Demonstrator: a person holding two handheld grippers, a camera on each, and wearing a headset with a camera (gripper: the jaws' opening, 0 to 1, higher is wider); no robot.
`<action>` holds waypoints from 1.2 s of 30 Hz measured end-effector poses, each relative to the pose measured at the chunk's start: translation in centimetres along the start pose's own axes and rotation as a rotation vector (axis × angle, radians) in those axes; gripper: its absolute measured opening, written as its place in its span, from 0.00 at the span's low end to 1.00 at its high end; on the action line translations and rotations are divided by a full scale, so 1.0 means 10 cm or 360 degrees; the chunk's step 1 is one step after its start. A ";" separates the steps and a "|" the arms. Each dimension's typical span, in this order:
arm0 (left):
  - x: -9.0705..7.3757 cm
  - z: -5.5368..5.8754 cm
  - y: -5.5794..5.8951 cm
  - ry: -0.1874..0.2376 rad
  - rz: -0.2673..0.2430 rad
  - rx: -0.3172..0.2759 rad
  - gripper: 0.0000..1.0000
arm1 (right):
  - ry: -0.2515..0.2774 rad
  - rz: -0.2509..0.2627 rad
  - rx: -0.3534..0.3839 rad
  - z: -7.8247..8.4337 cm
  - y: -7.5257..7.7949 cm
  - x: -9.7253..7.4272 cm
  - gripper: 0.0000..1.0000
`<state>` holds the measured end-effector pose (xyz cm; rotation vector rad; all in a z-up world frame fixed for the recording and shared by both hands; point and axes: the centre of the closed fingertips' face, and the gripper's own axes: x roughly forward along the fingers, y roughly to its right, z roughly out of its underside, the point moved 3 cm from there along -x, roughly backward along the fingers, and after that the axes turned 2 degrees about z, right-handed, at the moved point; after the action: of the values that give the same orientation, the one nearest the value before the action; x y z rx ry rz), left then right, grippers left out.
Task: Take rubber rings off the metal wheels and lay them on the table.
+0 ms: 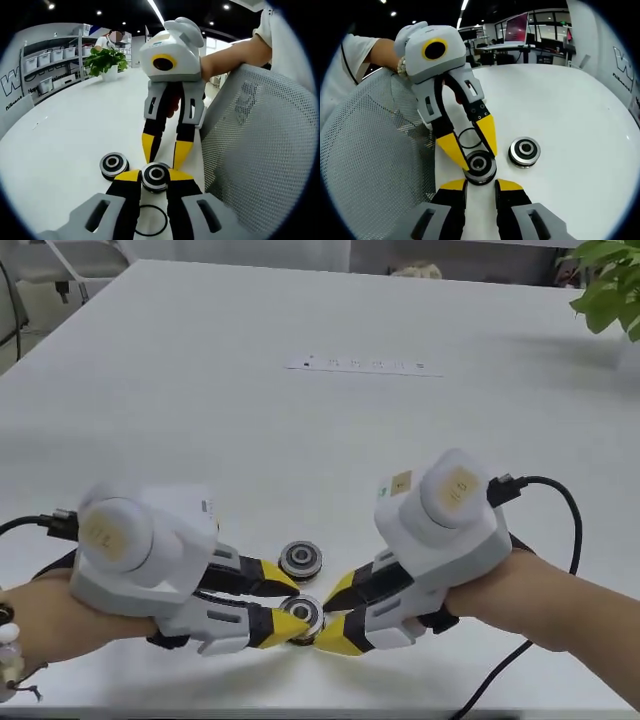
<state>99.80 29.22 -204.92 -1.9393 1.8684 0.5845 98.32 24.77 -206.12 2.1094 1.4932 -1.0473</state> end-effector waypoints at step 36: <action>-0.02 -0.03 0.04 0.0033 0.0016 0.0064 0.08 | -0.0043 0.0021 -0.0086 0.04 0.03 -0.02 0.00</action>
<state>99.42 29.21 -204.51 -1.9184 1.8886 0.5277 98.40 24.25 -206.24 2.0574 1.4763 -1.0152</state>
